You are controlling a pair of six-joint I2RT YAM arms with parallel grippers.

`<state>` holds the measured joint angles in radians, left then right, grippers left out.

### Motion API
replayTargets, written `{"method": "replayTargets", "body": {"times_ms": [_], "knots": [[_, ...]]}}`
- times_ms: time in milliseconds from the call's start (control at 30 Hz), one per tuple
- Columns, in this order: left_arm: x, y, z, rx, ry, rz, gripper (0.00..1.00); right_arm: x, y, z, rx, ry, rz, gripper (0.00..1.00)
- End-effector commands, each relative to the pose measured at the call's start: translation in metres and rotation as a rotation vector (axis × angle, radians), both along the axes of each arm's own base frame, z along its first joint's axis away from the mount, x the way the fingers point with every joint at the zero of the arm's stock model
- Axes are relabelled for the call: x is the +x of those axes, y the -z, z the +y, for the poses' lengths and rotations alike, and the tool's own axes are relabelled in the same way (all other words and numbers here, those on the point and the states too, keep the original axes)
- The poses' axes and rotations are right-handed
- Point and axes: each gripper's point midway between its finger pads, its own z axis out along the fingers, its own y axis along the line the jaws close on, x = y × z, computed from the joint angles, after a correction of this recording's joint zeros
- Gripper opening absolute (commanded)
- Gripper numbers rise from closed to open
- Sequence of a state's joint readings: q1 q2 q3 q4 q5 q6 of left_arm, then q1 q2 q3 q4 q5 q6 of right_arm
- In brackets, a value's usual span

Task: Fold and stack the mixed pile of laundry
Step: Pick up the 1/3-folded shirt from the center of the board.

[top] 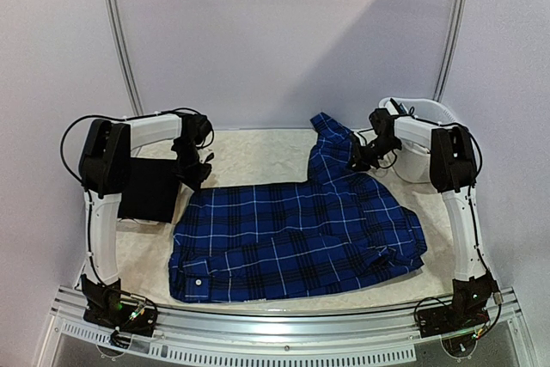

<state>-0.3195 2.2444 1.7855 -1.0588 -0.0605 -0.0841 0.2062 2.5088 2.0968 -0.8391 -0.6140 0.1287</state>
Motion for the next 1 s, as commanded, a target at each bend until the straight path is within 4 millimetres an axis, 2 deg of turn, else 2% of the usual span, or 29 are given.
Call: {"method": "replayTargets", "body": {"times_ms": [0,167,233,300,367,400,533,733,900,967], "knots": [[0.012,-0.017,-0.004,-0.04,-0.017,-0.052,0.0,0.026,-0.033,0.001,0.043,0.051,-0.084,0.0],[0.015,-0.028,-0.005,-0.049,-0.019,-0.081,0.0,0.046,-0.078,0.0,0.058,0.094,-0.205,0.0],[0.015,-0.028,-0.005,-0.051,-0.021,-0.08,0.0,0.051,-0.084,-0.004,0.033,0.131,-0.225,0.0],[0.014,-0.028,-0.005,-0.053,-0.022,-0.077,0.0,0.054,-0.078,-0.016,-0.034,0.188,-0.214,0.03],[0.013,-0.028,-0.006,-0.057,-0.024,-0.078,0.0,0.054,-0.069,-0.027,-0.093,0.23,-0.19,0.3],[0.013,-0.028,-0.006,-0.058,-0.024,-0.078,0.0,0.053,-0.064,-0.03,-0.11,0.245,-0.176,0.37],[0.012,-0.026,-0.007,-0.061,-0.021,-0.071,0.0,0.053,-0.046,-0.035,-0.139,0.274,-0.143,0.43],[0.011,-0.024,-0.007,-0.06,-0.015,-0.061,0.0,0.063,-0.027,-0.036,-0.144,0.31,-0.142,0.51],[0.009,-0.022,-0.006,-0.059,-0.007,-0.05,0.0,0.073,-0.017,-0.027,-0.097,0.304,-0.14,0.53],[0.008,-0.022,-0.007,-0.058,-0.003,-0.046,0.0,0.077,-0.013,-0.022,-0.068,0.296,-0.14,0.51]]}}
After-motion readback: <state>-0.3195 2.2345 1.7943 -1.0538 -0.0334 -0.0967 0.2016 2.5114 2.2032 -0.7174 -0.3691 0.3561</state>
